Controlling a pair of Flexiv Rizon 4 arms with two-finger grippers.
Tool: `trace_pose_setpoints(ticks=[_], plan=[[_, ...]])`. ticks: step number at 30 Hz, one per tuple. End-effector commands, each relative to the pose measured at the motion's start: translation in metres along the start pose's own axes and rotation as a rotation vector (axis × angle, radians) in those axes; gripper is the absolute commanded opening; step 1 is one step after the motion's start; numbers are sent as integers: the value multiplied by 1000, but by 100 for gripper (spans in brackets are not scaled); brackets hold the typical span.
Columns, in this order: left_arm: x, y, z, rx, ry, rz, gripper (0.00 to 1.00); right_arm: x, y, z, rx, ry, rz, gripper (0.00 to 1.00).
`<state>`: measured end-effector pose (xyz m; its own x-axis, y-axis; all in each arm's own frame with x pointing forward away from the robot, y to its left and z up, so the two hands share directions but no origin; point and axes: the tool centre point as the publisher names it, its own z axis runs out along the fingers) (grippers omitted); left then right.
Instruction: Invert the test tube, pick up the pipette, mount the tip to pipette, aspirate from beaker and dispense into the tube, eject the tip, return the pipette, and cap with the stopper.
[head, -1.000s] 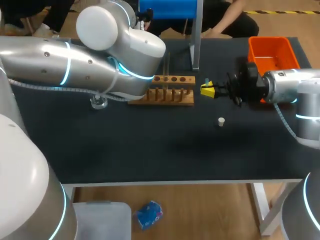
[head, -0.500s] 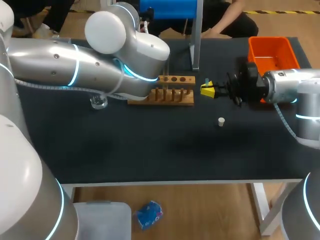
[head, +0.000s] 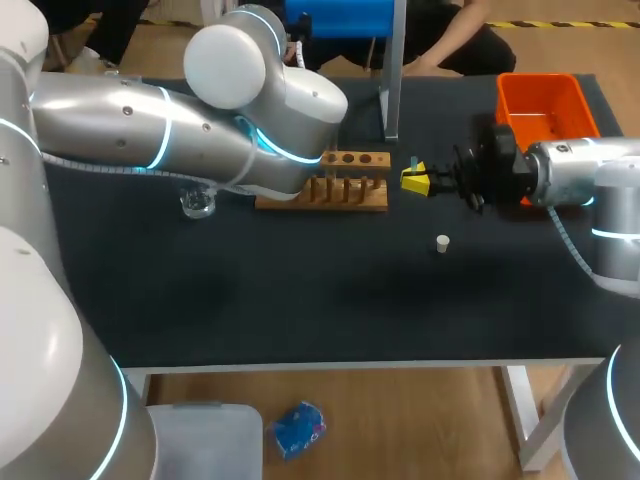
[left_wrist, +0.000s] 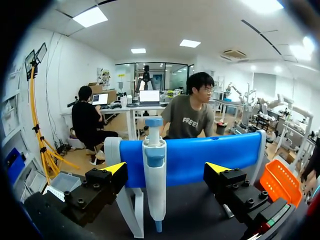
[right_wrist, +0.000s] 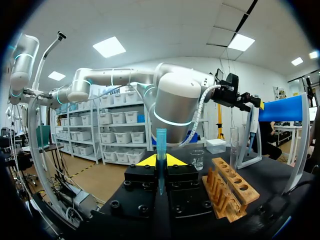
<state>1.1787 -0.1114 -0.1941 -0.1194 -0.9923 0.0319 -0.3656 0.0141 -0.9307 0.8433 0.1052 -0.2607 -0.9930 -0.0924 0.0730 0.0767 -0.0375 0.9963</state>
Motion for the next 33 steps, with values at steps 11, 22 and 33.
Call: trace_pose_setpoints(ticks=[11, 22, 33], plan=[[1, 2, 11, 5, -15, -4, 100, 1, 1, 0, 2, -2, -1, 0], [-2, 3, 15, 9, -22, -8, 100, 1, 1, 0, 2, -2, -1, 0], [-1, 3, 17, 9, -28, -3, 100, 1, 1, 0, 2, -2, -1, 0]])
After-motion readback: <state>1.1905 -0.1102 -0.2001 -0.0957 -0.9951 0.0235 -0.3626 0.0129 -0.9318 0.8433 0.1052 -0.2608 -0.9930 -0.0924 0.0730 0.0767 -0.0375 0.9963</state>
